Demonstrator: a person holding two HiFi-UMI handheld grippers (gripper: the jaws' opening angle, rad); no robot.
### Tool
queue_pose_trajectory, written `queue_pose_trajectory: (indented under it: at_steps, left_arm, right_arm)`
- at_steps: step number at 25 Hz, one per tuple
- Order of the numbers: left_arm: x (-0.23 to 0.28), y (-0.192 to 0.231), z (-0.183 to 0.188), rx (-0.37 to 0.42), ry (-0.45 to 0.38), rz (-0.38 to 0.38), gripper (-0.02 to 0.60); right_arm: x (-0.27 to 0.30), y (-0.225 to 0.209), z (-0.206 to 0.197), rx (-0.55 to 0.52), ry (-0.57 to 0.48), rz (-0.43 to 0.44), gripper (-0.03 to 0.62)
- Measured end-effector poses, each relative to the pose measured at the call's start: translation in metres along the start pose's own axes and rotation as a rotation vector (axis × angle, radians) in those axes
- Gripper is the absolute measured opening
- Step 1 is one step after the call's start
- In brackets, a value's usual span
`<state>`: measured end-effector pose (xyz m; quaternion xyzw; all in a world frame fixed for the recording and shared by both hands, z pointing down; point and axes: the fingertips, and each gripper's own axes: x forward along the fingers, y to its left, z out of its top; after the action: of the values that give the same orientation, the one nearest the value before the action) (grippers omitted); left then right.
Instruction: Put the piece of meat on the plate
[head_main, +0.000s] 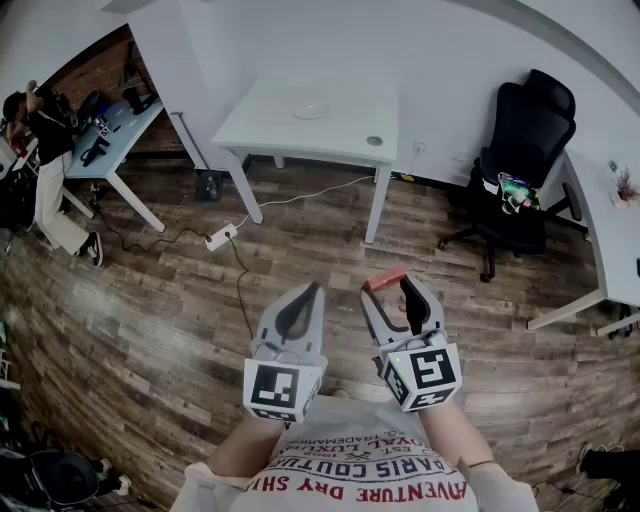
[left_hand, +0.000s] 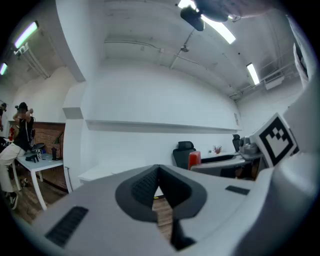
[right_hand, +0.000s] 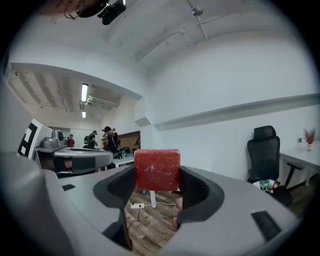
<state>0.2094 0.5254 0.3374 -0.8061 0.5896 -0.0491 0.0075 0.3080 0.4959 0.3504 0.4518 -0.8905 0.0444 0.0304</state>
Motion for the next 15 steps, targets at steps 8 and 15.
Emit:
queue_pose_trajectory:
  at_steps: [8, 15]
  left_arm:
    - [0.013, 0.006, -0.001, -0.009, -0.009, -0.003, 0.005]
    - [0.025, 0.006, -0.005, -0.034, 0.006, -0.012, 0.005]
  right_arm:
    - [0.011, -0.007, -0.005, 0.002, 0.009, -0.001, 0.276]
    - [0.013, -0.015, 0.0, 0.042, -0.013, -0.002, 0.276]
